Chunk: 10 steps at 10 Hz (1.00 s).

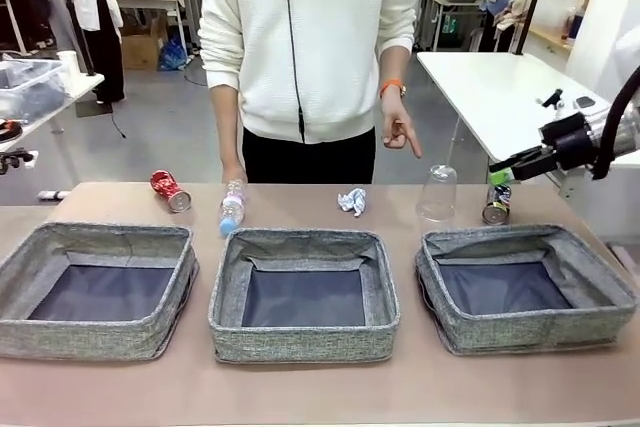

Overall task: Sort the waste into the appropriate baskets.
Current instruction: Pick up the waste item pointed out by the person.

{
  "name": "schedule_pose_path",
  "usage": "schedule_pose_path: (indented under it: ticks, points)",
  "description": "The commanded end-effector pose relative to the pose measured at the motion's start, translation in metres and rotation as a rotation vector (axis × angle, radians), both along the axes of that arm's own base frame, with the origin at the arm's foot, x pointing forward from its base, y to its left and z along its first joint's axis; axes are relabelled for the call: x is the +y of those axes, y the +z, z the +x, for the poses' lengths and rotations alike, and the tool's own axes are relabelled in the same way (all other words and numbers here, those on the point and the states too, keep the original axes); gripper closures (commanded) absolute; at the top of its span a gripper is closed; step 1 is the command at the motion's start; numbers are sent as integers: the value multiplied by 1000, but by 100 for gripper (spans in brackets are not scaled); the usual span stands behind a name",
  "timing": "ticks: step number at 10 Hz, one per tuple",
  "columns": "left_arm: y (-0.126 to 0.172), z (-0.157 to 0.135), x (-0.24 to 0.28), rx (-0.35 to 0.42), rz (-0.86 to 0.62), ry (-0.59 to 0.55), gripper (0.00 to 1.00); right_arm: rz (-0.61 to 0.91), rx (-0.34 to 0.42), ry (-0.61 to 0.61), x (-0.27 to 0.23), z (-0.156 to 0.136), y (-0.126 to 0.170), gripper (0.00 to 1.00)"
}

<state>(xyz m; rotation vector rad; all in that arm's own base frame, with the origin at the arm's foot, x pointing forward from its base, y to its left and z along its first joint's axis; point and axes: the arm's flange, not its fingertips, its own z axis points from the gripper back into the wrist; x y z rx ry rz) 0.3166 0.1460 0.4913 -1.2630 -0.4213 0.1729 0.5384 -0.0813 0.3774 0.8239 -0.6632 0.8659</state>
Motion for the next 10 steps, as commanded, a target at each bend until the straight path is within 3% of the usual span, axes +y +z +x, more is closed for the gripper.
schedule_pose_path:
  ticks: [1, 2, 4, 9, 10]
  points:
    - [1, 1, -1, -25, -8, -5, 0, -11, 4, 12, 12, 4, -7, 0]
    - [1, 1, -1, -25, -8, -5, 0, 29, -114, 209, 24, 11, -8, 0]
    - [1, 1, -1, -25, -8, -5, 0, 103, -218, 248, 22, 27, -17, 0]
    - [1, 1, -1, -25, -8, -5, 0, 8, -303, 317, 37, 59, -60, 0]
    - [1, 1, -1, -25, -8, -5, 0, -26, -279, 279, 40, 66, -69, 0]
